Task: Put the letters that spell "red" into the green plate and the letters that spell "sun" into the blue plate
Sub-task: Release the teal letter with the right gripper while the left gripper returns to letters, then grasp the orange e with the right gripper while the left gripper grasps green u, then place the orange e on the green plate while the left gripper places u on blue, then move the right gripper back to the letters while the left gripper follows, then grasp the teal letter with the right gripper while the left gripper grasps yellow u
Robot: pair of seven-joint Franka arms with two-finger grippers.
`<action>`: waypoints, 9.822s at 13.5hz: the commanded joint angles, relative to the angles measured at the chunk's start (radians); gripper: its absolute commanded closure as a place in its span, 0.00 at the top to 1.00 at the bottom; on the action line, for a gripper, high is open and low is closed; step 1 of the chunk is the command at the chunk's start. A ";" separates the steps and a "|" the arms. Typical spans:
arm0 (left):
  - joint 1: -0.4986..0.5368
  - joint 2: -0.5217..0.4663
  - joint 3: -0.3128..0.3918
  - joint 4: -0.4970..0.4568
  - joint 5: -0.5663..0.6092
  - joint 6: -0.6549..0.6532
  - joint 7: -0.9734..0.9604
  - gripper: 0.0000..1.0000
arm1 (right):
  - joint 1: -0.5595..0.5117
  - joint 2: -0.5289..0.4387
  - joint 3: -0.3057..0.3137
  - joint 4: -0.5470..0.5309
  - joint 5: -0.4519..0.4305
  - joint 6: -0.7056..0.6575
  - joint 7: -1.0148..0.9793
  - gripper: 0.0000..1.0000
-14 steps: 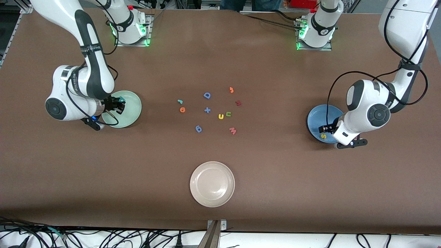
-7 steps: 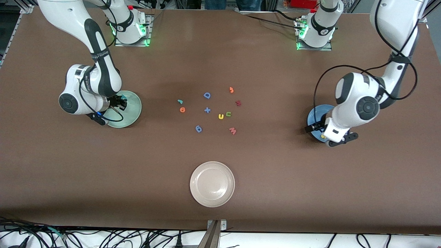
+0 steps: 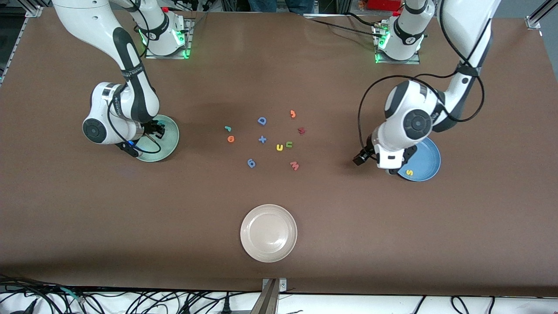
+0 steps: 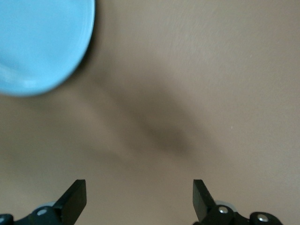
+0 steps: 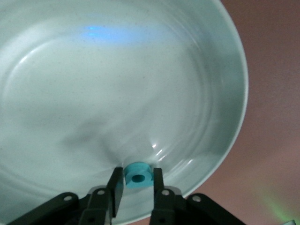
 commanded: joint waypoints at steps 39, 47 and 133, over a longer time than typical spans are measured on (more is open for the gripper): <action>-0.550 0.307 0.148 0.232 0.189 0.339 -1.313 1.00 | 0.268 0.110 0.268 0.151 -0.059 0.421 -0.047 0.54; -0.568 0.326 0.152 0.230 0.201 0.351 -1.329 1.00 | 0.268 0.107 0.268 0.151 -0.059 0.415 -0.041 0.04; -0.477 0.367 0.077 0.483 0.285 0.075 0.422 1.00 | 0.659 -0.068 -0.056 -0.105 0.078 0.472 -0.925 0.98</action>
